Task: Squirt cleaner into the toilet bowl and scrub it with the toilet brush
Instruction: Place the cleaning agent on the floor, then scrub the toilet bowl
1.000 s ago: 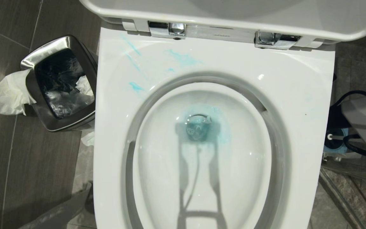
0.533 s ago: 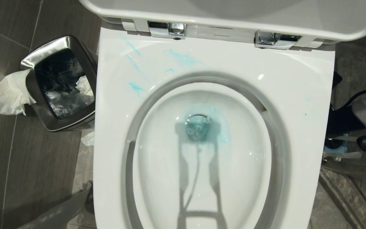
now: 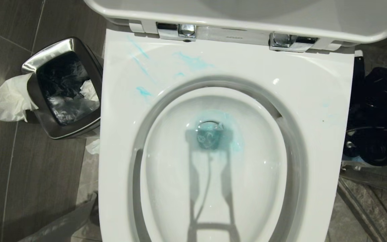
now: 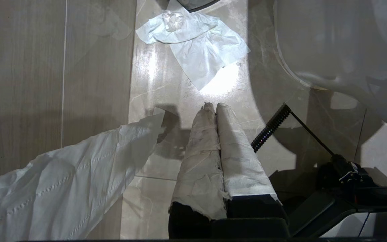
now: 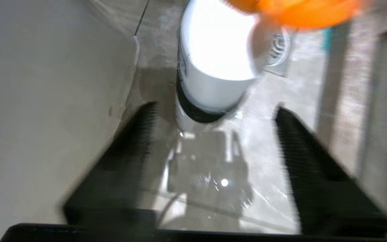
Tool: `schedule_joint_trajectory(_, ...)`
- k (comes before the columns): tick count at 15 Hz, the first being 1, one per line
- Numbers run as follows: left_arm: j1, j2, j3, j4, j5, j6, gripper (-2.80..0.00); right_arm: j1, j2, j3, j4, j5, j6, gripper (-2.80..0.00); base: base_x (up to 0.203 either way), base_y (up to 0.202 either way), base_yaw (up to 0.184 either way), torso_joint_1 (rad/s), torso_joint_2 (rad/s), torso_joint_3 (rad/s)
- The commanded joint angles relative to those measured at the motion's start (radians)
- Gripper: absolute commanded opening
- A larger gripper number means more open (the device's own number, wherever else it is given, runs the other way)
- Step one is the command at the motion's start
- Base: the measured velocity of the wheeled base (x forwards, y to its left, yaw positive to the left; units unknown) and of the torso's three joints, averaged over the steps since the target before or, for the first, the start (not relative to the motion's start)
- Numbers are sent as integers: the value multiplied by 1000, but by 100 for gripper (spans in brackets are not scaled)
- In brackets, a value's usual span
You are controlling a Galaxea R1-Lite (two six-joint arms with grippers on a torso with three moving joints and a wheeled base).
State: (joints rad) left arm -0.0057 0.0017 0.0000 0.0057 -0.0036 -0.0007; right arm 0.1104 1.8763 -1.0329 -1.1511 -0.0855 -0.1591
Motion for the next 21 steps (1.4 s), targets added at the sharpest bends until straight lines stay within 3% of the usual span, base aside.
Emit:
schedule_joint_trajectory(1,0,1,2,0,-1,-1,-280,11,-173,104,13,-9,-5,-280,0,0,0,0,0,0)
schedule_joint_trajectory(4,0,1,2,0,-1,-1,-280,34,-328,208,81,-30,-20,-280,0,0,0,0,0,0)
schedule_joint_trajectory(8,1,1,2,0,-1,-1,-280,40,-444,327,111,-192,-116,-280,0,0,0,0,0,0)
schedule_joint_trajectory(10,0,1,2,0,-1,-1,-280,38,-479,400,112,-209,-116,-280,0,0,0,0,0,0)
schedule_joint_trajectory(14,0,1,2,0,0,-1,-280,34,-512,487,135,-210,-116,-280,0,0,0,0,0,0)
schedule_joint_trajectory(17,0,1,2,0,-1,-1,-280,33,-594,477,289,-207,-111,-280,0,0,0,0,0,0)
schedule_joint_trajectory(20,0,1,2,0,-1,-1,-280,-41,-697,553,385,-104,-88,-280,0,0,0,0,0,0)
schedule_joint_trajectory(21,0,1,2,0,-1,-1,-280,-86,-728,574,393,-24,-82,-280,0,0,0,0,0,0)
